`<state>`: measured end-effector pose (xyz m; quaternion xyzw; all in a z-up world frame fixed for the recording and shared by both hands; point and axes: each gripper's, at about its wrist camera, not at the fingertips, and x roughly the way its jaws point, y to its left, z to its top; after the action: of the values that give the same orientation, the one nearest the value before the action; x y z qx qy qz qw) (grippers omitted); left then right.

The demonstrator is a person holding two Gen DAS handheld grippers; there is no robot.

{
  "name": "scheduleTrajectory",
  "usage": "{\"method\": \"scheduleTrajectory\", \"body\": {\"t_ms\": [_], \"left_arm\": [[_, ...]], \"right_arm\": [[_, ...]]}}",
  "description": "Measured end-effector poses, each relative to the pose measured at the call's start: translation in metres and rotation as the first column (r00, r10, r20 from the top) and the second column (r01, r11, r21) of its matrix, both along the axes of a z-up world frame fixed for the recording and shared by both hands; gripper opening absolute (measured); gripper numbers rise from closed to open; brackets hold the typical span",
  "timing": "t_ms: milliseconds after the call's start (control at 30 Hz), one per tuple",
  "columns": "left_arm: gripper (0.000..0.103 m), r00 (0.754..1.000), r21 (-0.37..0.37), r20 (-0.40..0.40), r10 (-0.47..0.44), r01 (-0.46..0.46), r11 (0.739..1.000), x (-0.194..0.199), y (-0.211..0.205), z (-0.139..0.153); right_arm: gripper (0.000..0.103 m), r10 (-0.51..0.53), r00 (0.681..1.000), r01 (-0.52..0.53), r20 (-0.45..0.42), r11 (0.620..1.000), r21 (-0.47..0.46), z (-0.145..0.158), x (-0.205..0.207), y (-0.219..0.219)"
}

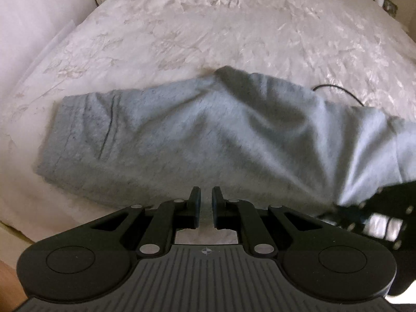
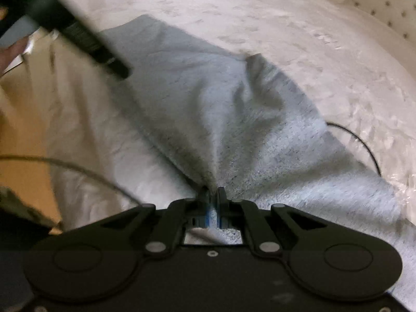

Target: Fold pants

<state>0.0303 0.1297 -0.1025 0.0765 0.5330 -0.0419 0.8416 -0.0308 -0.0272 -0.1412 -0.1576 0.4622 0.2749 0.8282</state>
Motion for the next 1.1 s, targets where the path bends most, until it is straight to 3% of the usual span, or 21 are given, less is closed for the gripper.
{"method": "scheduleTrajectory", "body": {"t_ms": [167, 267, 367, 500, 600, 667, 733, 767, 833, 900, 933, 1100], "left_arm": [[0.01, 0.997, 0.008, -0.007, -0.074, 0.074, 0.997, 0.005, -0.026, -0.014], [0.01, 0.992, 0.034, -0.043, -0.116, 0.117, 0.993, 0.006, -0.032, -0.03], [0.01, 0.985, 0.058, -0.115, -0.131, 0.138, 0.989, 0.006, -0.028, -0.05], [0.01, 0.975, 0.066, -0.166, -0.145, 0.158, 0.985, 0.001, -0.017, -0.065], [0.01, 0.966, 0.073, -0.185, -0.182, 0.198, 0.977, -0.002, -0.016, -0.065], [0.01, 0.961, 0.081, -0.192, -0.2, 0.218, 0.973, -0.002, -0.018, -0.06], [0.01, 0.965, 0.064, -0.16, -0.208, 0.22, 0.973, -0.001, -0.021, -0.046], [0.01, 0.967, 0.038, -0.13, -0.22, 0.226, 0.973, 0.0, -0.023, -0.037], [0.01, 0.964, -0.012, -0.076, -0.255, 0.255, 0.967, 0.003, -0.032, -0.024], [0.01, 0.957, -0.04, -0.041, -0.286, 0.284, 0.958, 0.009, -0.046, -0.019], [0.01, 0.954, -0.056, -0.03, -0.298, 0.297, 0.953, 0.014, -0.056, -0.019], [0.01, 0.952, -0.116, -0.033, -0.305, 0.299, 0.947, 0.035, -0.103, -0.03]], "right_arm": [[0.018, -0.044, 0.999, 0.044, -0.015, 0.999, -0.01, -0.011, 0.007, 0.003], [0.033, -0.149, 0.988, 0.152, -0.039, 0.981, 0.123, 0.007, 0.008, -0.017], [0.037, -0.325, 0.944, 0.33, -0.063, 0.915, 0.232, 0.022, 0.003, -0.054], [0.036, -0.616, 0.775, 0.631, -0.139, 0.748, 0.206, 0.01, 0.009, -0.119], [0.033, -0.752, 0.647, 0.762, -0.13, 0.644, 0.069, -0.009, 0.009, -0.156], [0.018, -0.833, 0.538, 0.837, -0.13, 0.547, -0.037, -0.022, 0.001, -0.182], [0.016, -0.878, 0.46, 0.88, -0.129, 0.47, -0.06, -0.022, -0.009, -0.2], [0.021, -0.895, 0.428, 0.897, -0.126, 0.438, -0.062, -0.018, -0.014, -0.206], [0.025, -0.914, 0.393, 0.916, -0.103, 0.399, -0.039, -0.005, -0.024, -0.212], [0.036, -0.933, 0.353, 0.936, -0.075, 0.351, 0.034, 0.012, -0.036, -0.215], [0.043, -0.943, 0.328, 0.944, -0.054, 0.325, 0.067, 0.022, -0.044, -0.216], [0.055, -0.974, 0.221, 0.964, 0.045, 0.226, 0.141, 0.053, -0.064, -0.225]]}}
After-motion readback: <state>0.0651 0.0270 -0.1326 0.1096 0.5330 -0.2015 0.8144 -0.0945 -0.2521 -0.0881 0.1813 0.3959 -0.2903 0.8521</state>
